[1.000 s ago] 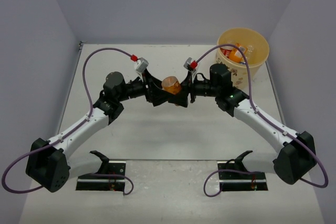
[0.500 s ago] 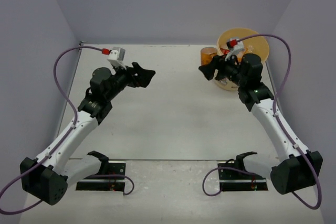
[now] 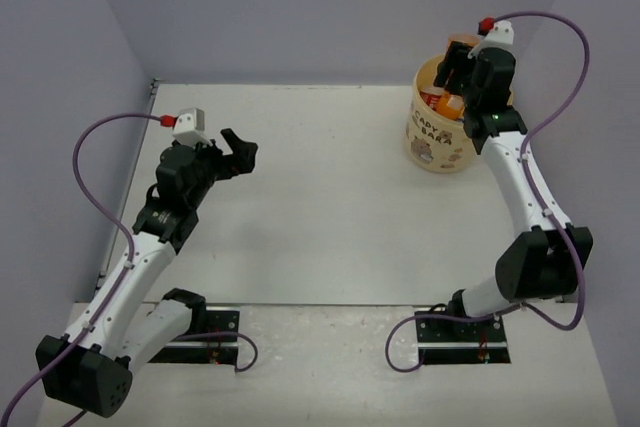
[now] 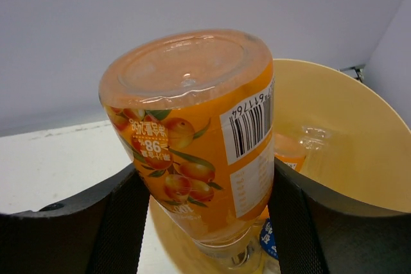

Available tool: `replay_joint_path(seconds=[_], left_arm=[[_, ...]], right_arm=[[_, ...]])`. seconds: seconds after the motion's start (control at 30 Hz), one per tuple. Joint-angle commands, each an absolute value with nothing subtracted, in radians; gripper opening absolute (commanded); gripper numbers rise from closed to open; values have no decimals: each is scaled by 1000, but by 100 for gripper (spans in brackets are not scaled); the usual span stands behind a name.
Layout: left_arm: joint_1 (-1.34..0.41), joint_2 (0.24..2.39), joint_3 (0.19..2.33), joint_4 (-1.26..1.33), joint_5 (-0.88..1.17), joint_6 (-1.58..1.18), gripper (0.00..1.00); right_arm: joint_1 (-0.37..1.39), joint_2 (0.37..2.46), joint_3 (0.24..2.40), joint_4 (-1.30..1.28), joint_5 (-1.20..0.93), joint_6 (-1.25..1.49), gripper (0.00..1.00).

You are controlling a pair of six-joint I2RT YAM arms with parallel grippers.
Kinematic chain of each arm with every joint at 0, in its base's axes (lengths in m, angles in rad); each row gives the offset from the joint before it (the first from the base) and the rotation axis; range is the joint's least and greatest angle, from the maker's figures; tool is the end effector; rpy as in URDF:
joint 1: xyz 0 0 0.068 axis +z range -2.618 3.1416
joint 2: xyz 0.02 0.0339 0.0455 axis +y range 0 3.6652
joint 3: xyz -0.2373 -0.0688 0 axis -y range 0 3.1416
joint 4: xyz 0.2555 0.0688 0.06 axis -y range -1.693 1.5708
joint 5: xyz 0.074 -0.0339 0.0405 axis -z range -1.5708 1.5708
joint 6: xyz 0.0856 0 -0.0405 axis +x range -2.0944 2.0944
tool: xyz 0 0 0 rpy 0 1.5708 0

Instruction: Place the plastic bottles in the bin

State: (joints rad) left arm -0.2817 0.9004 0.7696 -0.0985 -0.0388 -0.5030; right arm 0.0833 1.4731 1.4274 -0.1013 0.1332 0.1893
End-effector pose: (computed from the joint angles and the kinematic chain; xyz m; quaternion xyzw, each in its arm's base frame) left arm 0.2786 -0.0772 0.2893 -0.0985 0.7771 -0.2236 0.5800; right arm 0.4115 0.0229 0.3747 0.0834 0.7521 0.0386 0.6526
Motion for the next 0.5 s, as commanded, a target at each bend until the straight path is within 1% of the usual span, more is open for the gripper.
replay_joint_path(seconds=[0.0,0.03,0.07,0.1,0.3,0.47], left_arm=[[-278,865,776,-99,-78,-466,100],[-278,861,776,-98,-77,-462,100],[-278,857,775,-98,-79,-462,100],[-278,854,775,-98,-79,-461,100],[-278,852,772,-100,-77,-454,100],[-278,850,763,-100,-81,-449,100]], right_arm=[[69,1553,1526,-142,226,187,58],[69,1559,1530,-148,230,194,79],[70,1559,1528,-150,228,196,90],[71,1558,1526,-152,226,199,99],[70,1482,1499,-173,192,199,99],[71,1299,1367,-190,184,223,99]])
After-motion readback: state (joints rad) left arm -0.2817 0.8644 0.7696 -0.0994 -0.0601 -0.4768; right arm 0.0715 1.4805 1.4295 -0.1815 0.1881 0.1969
